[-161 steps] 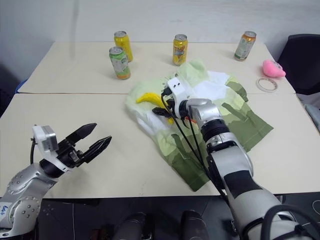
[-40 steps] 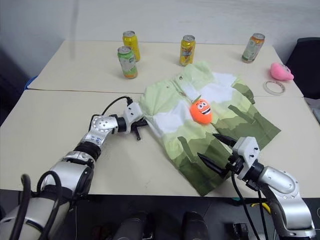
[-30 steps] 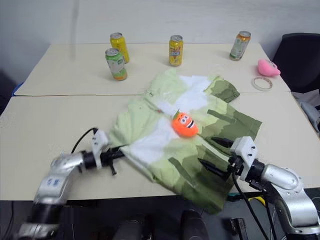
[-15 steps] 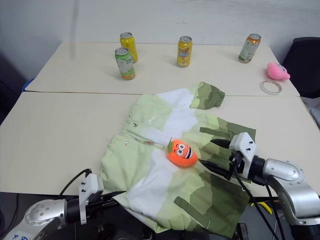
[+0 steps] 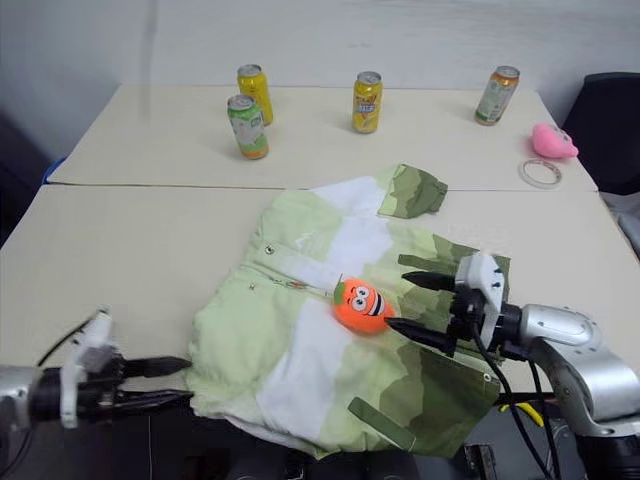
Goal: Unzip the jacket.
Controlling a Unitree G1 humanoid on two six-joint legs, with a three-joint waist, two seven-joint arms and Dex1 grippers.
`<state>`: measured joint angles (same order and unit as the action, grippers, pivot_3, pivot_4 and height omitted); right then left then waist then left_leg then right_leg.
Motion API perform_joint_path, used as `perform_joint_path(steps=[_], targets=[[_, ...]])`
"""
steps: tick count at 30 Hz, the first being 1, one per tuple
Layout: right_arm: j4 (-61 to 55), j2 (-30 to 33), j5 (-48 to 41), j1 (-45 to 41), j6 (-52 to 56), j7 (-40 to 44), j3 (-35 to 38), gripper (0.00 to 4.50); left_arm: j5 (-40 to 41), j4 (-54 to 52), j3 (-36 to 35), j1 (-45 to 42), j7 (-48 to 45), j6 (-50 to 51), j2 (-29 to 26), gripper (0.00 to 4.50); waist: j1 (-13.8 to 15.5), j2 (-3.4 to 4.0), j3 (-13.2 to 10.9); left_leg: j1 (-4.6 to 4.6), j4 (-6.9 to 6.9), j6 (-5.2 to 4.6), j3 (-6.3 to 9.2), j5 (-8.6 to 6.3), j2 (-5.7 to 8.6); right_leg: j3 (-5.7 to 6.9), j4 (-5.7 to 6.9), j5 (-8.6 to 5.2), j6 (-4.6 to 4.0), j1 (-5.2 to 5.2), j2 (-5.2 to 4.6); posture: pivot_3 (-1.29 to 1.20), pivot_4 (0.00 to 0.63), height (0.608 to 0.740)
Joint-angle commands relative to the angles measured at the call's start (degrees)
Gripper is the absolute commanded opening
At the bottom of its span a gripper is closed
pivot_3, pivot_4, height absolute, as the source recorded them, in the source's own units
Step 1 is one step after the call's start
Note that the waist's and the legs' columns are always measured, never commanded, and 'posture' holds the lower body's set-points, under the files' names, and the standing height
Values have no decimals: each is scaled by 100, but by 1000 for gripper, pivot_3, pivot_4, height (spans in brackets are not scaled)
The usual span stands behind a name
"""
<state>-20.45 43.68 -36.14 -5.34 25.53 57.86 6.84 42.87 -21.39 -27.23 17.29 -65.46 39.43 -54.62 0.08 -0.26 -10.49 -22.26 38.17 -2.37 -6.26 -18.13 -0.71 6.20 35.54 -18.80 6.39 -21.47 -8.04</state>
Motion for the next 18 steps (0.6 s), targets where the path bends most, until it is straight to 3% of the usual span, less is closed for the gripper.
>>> perform_joint_path(steps=[1,2,7,12,16,18], targets=[[-145,-193,269,-117,-101,-193,-297,4500,-82,442,353,-888,-299,-405,-79,4277,10,0,0,0,0,0,0,0,2,0,2,0,0,1,-1,0,150,740],[-91,-228,446,-150,-171,-238,-428,4500,-210,579,581,-1252,-319,-573,-18,4488,19,0,0,-1,-1,1,0,-1,2,0,2,0,0,0,-2,0,150,740],[296,-443,1042,-385,-251,-433,-967,4500,-1304,1645,2234,-3463,-522,-1645,732,4488,42,-2,1,-1,-2,2,-11,2,12,5,29,4,7,-1,26,0,150,740],[643,-683,1424,-647,-365,-431,-1407,4500,-2547,3592,3309,-5253,-569,-3040,1656,4488,44,-8,3,-4,4,-4,-43,7,12,28,35,7,13,-16,58,0,150,740],[712,-883,1532,-799,-394,-500,-1484,3646,-3356,5137,3751,-6031,-560,-4265,2046,4500,-23,-13,1,-6,5,-5,-49,7,7,29,35,8,15,-20,63,0,150,740],[659,-911,1499,-774,-430,-521,-1373,2904,-3605,5750,3844,-6224,-542,-4777,2143,4500,-28,-13,1,-6,4,-5,-50,7,4,29,35,8,16,-22,64,0,150,740]])
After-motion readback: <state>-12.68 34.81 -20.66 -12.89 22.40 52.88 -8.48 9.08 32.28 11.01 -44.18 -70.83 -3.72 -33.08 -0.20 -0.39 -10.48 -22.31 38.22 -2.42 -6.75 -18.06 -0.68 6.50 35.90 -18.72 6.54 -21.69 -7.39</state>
